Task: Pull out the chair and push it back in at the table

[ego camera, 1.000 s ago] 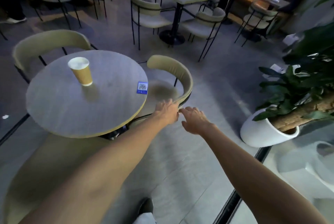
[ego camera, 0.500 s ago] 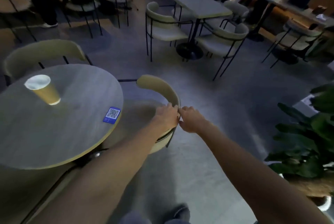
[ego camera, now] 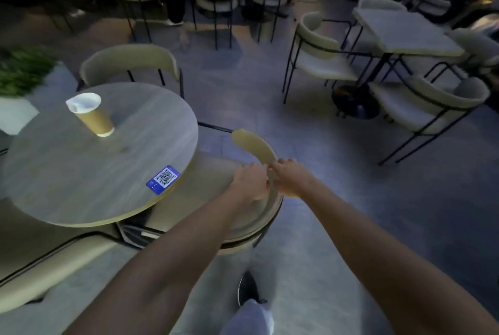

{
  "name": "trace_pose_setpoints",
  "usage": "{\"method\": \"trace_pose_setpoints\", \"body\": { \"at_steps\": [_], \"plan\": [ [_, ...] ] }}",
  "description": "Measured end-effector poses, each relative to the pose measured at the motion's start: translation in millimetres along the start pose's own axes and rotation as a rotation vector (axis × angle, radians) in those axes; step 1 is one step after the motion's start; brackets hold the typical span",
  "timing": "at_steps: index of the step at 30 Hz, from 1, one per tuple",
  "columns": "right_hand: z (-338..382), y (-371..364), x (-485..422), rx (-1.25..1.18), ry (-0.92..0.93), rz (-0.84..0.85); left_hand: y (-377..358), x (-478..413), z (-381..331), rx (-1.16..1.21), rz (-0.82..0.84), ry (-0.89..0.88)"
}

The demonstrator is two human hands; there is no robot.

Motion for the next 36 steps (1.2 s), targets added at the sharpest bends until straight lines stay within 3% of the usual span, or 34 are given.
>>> {"method": "trace_pose_setpoints", "body": {
  "at_steps": [11, 18, 24, 32, 36],
  "plan": [
    [-27.5, 64.7, -90.9, 0.28, 0.244, 0.061, 38.2, -50.8, 21.7, 0.212, -0.04, 0.258],
    [-1.7, 83.0, -142.0, 0.394, 0.546, 0.087, 14.2, -65.7, 32.8, 0.328, -0.014, 0.561],
    [-3.2, 59.7, -148.8, 0.556, 0.802, 0.165, -2.0, -70.6, 0.7, 0.499, 0.003, 0.801],
    [-49.2, 16.5, -153.1, 0.597, 0.883, 0.317, -58.6, -65.2, -46.5, 0.646, 0.088, 0.961],
    [-63.3, 8.0, -152.7, 0.645, 0.883, 0.282, -80.8, -56.9, -67.7, 0.677, 0.059, 0.999]
  ]
}}
Point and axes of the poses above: each hand's wrist, its own x-axis away from the middle knuckle, its own y-axis out of the back of the hand, z = x × y, the point moved 4 cm from there along -x, towards the middle knuckle, and after that the axes turned 14 degrees about z, right-handed, at the moved point
